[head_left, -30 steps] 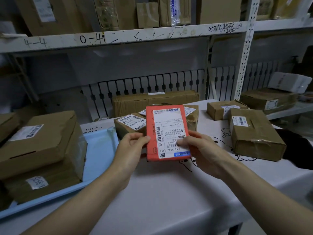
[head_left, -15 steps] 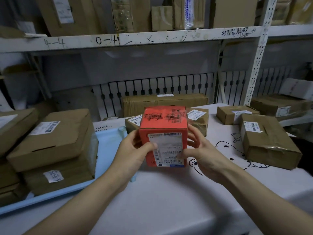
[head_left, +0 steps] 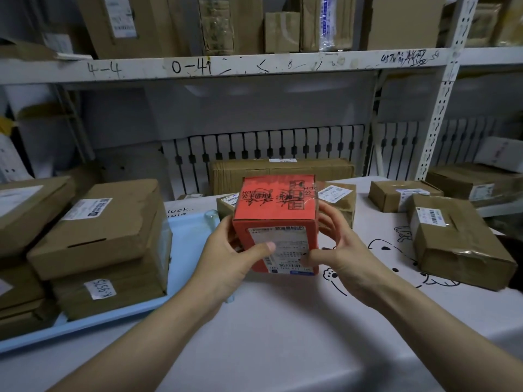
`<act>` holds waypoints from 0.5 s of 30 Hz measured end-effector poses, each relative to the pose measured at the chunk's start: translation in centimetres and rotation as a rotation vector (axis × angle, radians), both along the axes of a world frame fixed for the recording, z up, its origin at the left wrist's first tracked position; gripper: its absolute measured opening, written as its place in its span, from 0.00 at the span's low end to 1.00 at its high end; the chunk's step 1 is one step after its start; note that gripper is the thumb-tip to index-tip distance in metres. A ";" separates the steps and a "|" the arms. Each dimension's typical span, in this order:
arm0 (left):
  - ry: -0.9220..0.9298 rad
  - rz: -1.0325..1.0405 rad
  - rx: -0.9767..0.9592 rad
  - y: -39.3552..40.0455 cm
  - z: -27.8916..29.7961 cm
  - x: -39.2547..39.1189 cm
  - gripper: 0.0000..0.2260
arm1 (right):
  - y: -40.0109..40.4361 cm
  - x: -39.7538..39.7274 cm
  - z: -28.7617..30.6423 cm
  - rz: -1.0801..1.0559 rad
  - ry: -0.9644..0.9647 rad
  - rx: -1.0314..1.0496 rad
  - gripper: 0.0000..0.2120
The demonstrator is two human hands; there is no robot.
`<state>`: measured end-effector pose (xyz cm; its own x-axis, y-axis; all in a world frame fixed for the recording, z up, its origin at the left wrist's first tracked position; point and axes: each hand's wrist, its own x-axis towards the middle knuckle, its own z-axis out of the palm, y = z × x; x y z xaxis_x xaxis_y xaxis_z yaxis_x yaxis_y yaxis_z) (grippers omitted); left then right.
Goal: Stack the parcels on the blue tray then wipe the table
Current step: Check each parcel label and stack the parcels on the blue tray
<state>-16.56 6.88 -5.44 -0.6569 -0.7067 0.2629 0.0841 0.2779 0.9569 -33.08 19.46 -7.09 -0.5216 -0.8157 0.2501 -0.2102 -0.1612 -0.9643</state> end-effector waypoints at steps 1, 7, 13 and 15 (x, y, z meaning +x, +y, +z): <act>-0.004 0.010 -0.018 -0.1 0.1 0.1 0.21 | 0.1 0.2 0.2 0.005 0.009 -0.002 0.46; -0.042 0.031 -0.169 -0.4 1.2 0.5 0.43 | 0.5 0.7 1.1 0.019 0.092 0.032 0.43; -0.270 -0.016 -0.491 -1.8 1.8 1.2 0.53 | 0.4 1.3 1.5 -0.073 0.370 0.150 0.44; -0.302 -0.057 -0.571 -1.9 1.9 1.2 0.53 | 0.6 1.6 2.0 -0.083 0.459 0.180 0.43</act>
